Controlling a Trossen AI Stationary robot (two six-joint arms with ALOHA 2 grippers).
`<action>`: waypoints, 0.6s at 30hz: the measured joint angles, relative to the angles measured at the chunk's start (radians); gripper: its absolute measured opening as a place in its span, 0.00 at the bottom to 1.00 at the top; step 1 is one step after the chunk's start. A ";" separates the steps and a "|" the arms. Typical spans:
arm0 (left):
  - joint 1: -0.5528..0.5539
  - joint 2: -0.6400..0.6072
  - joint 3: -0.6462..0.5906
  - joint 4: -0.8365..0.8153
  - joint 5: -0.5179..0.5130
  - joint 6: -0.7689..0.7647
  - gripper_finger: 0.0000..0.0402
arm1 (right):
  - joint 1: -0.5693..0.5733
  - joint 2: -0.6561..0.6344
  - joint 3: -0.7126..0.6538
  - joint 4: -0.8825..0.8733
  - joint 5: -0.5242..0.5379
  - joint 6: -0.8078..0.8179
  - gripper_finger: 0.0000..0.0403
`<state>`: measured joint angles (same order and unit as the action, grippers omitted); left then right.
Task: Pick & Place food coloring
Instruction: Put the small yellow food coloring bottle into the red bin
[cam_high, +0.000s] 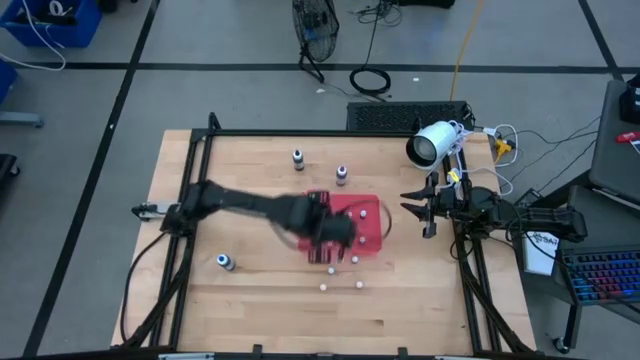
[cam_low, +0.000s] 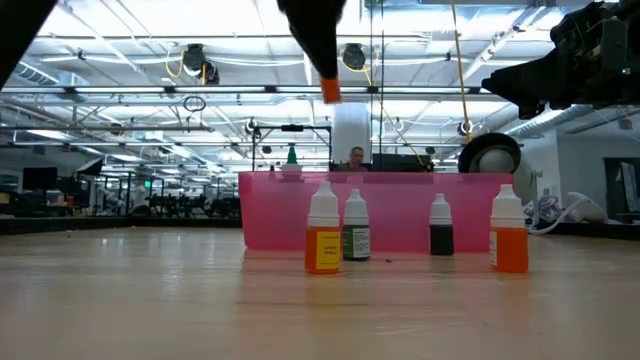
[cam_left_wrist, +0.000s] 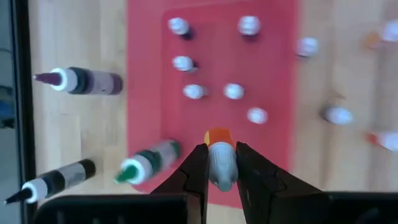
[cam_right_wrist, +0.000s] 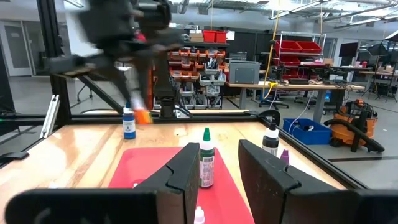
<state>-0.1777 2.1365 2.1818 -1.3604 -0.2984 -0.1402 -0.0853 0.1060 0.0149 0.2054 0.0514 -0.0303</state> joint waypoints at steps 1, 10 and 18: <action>0.028 0.000 -0.017 0.031 0.025 0.019 0.15 | 0.000 0.000 0.000 0.000 0.000 0.000 0.25; 0.164 0.002 -0.230 0.289 0.248 0.131 0.15 | 0.000 0.000 0.000 0.000 0.000 0.000 0.25; 0.184 0.003 -0.396 0.420 0.306 0.112 0.15 | 0.000 0.000 0.000 0.000 0.000 0.000 0.25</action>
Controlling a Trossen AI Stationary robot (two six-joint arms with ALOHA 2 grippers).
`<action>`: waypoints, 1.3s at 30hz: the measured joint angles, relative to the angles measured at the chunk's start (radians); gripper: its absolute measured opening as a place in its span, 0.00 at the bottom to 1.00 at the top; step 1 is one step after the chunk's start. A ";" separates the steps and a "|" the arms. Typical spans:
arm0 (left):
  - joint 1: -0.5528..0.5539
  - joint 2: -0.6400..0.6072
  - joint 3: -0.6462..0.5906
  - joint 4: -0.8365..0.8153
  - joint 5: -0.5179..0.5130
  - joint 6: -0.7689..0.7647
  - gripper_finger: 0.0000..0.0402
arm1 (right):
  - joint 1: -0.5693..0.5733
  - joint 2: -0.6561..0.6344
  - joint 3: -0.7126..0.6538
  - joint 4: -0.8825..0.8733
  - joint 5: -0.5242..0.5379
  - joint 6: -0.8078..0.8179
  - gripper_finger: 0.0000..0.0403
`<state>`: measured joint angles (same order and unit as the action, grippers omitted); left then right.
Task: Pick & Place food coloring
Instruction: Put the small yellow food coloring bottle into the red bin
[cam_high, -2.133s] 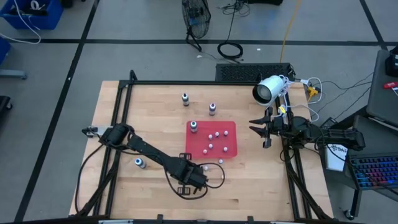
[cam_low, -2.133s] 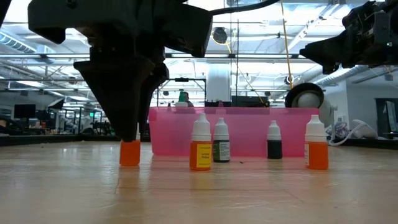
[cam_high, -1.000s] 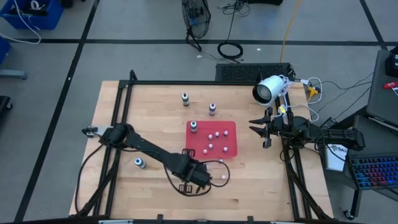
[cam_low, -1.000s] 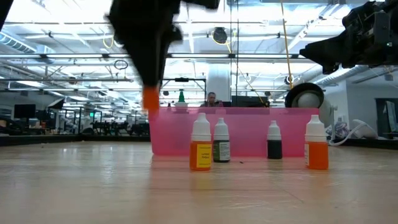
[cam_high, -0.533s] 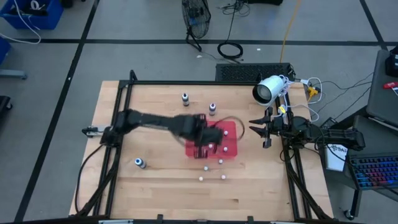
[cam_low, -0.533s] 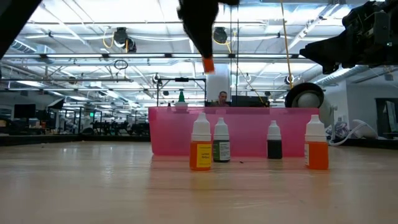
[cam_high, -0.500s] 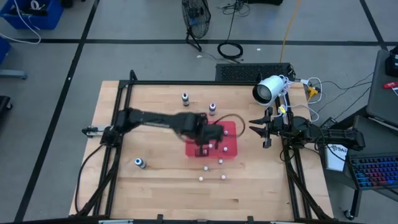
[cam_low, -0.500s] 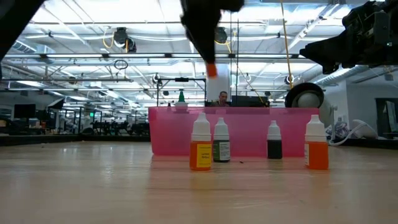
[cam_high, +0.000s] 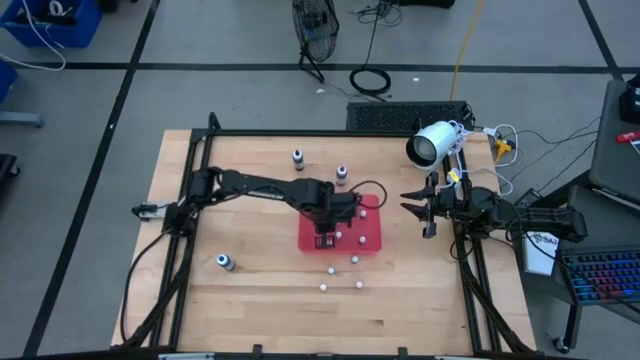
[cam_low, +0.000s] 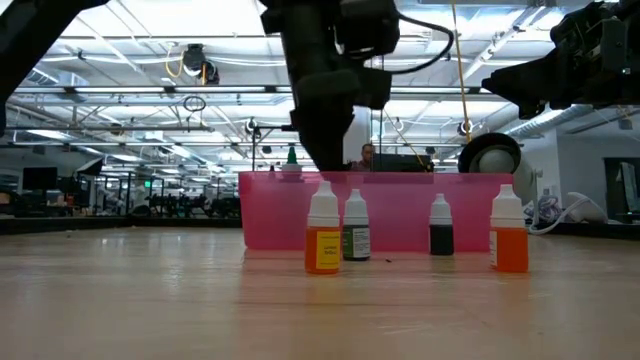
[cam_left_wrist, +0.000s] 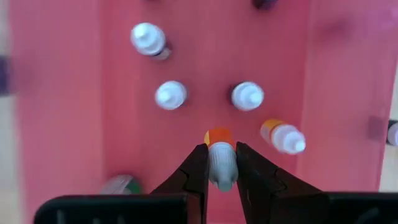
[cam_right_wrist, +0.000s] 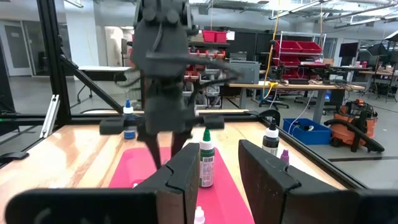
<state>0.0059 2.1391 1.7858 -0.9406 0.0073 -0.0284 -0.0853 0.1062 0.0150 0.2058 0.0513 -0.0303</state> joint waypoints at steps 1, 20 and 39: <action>-0.001 0.000 -0.019 0.025 0.010 0.000 0.15 | 0.000 0.000 0.000 0.000 0.000 0.000 0.25; -0.004 0.000 -0.091 0.083 0.026 -0.033 0.35 | 0.000 0.000 0.000 0.000 0.000 0.000 0.25; -0.022 -0.025 0.270 -0.133 0.022 -0.036 0.42 | 0.000 0.000 0.000 0.000 0.000 0.000 0.25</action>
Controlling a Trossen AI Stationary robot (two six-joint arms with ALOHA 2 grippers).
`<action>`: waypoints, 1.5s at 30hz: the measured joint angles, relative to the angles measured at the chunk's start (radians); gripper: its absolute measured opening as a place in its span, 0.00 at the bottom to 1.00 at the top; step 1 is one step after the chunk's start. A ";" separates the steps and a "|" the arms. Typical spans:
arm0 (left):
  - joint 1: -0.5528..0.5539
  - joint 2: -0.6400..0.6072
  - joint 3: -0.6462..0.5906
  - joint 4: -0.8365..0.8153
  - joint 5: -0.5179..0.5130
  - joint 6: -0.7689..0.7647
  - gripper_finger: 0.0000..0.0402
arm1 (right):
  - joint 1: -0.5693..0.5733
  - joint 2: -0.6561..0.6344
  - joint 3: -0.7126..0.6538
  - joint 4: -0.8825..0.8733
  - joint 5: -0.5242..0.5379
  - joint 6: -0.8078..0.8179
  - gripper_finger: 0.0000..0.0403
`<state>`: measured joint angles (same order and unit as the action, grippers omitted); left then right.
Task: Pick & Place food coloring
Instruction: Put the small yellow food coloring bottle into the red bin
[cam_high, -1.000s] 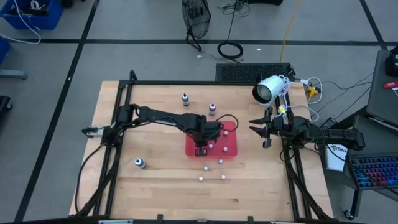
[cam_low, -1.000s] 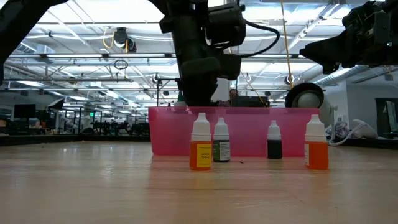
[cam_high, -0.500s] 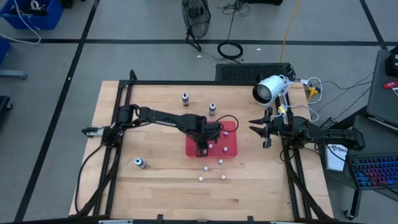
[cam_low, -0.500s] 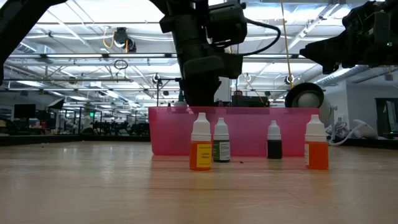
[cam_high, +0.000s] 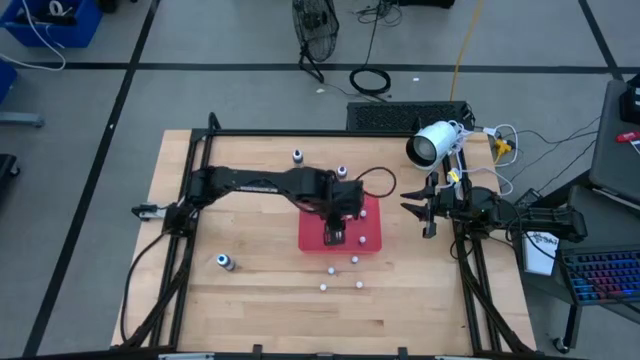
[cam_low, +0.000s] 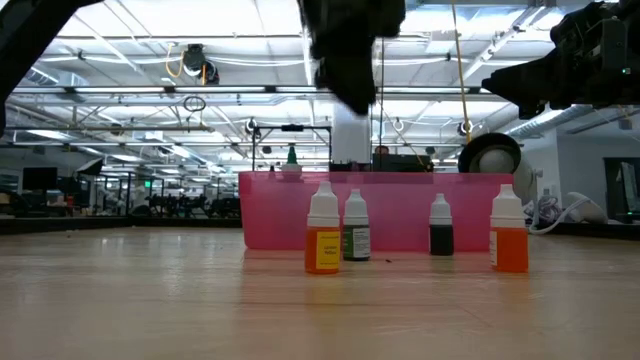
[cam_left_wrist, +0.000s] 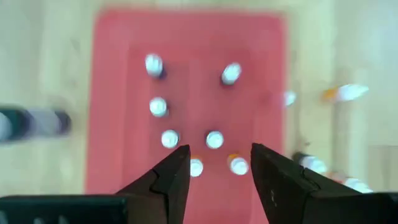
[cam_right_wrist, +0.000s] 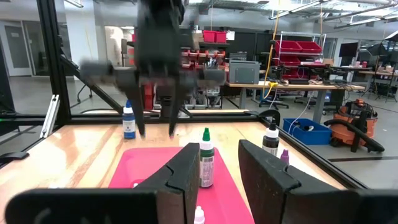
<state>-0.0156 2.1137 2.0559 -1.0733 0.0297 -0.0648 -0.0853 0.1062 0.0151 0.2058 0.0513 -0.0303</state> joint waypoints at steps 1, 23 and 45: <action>-0.010 -0.021 0.008 0.012 -0.008 0.019 0.42 | 0.000 0.000 0.000 0.000 0.000 0.000 0.25; -0.127 -0.989 -1.260 1.128 -0.189 -0.027 0.42 | 0.000 0.006 0.000 0.000 0.000 0.000 0.25; -0.126 -1.531 -1.789 1.388 -0.354 -0.041 0.42 | 0.002 0.013 0.000 0.123 -0.055 0.413 0.25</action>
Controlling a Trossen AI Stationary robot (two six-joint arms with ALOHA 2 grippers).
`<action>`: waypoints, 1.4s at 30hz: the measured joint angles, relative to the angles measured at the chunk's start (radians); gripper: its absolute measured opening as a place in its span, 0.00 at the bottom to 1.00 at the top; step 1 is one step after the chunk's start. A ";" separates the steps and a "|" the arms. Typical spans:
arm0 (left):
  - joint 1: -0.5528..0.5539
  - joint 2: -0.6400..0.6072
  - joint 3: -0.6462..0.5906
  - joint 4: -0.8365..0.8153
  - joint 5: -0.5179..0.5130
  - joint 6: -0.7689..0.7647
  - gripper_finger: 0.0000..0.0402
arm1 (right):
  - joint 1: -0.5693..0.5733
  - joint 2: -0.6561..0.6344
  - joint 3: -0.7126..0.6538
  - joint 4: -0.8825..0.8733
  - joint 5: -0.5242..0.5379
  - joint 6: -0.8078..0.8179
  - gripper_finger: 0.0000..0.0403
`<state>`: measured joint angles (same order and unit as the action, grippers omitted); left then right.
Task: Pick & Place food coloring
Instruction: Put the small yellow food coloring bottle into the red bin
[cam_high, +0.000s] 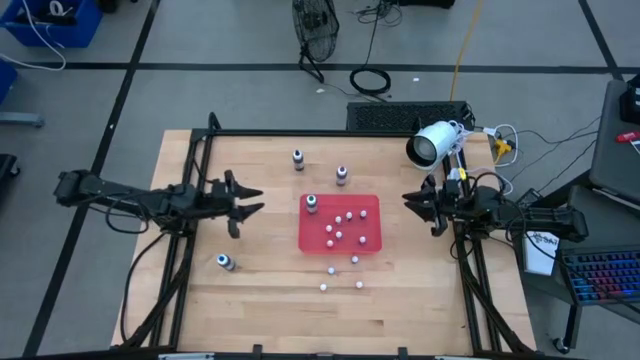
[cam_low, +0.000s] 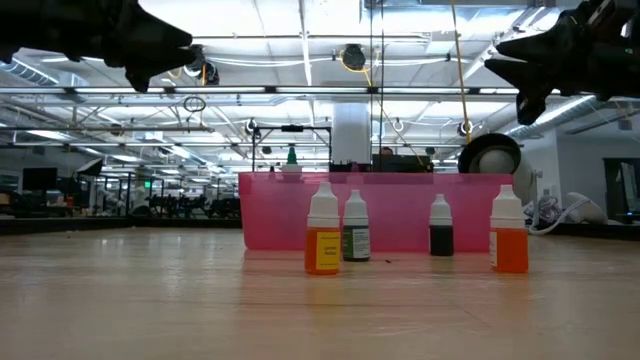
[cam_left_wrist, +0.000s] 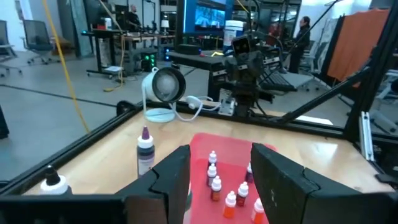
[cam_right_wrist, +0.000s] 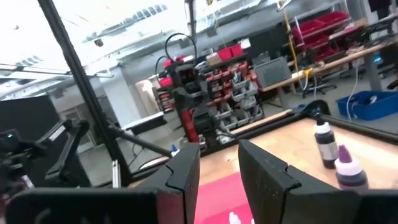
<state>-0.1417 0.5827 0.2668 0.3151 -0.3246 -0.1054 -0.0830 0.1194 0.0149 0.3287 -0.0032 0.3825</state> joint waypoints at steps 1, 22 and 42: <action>0.000 -0.004 -0.003 0.000 0.000 0.004 0.42 | 0.000 0.000 0.000 0.001 0.000 0.002 0.25; 0.000 0.000 -0.007 -0.005 0.009 -0.003 0.42 | 0.542 0.909 0.586 -0.124 0.049 -0.143 0.25; 0.000 0.000 -0.007 -0.004 0.009 -0.003 0.42 | 0.620 1.597 1.163 -0.833 0.181 -0.087 0.44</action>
<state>-0.1417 0.5831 0.2596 0.3107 -0.3159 -0.1089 0.5367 1.7161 1.1778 -0.5039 0.1779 0.2956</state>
